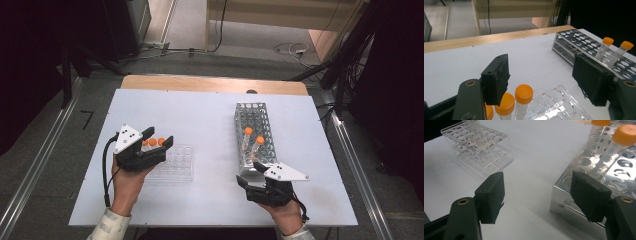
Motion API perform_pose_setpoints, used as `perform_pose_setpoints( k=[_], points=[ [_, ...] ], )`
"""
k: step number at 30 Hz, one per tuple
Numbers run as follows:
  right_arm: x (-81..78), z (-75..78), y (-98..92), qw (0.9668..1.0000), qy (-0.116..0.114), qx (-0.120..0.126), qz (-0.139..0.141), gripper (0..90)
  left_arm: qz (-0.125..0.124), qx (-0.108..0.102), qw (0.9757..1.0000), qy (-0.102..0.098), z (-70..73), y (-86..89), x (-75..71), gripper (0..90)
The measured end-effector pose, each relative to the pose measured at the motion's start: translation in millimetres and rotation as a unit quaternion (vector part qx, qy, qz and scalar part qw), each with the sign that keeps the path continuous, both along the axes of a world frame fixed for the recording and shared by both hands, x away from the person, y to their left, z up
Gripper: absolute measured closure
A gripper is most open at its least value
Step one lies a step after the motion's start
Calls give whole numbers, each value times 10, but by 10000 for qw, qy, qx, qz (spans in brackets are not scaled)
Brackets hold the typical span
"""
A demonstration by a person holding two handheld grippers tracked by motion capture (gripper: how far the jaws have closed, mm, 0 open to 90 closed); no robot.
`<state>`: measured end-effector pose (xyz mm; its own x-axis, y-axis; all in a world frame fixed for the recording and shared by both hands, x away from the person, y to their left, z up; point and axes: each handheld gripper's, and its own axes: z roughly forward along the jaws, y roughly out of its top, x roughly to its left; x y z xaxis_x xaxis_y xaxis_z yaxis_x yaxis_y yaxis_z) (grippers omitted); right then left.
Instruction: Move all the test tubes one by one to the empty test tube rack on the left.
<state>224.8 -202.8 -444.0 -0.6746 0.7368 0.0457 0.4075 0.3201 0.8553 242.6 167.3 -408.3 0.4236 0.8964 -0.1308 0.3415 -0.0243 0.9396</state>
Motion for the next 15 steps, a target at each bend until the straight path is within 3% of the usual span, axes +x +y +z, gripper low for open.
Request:
perform_pose_setpoints(
  k=[8,15],
  points=[
    [55,16,-68,9996,-107,28,-257,271,-147,-6,9999,-11,25,-58,-49,255],
    [216,-12,-178,9979,-159,19,-632,278,-261,10,9997,1,32,-117,-83,254]
  ],
)
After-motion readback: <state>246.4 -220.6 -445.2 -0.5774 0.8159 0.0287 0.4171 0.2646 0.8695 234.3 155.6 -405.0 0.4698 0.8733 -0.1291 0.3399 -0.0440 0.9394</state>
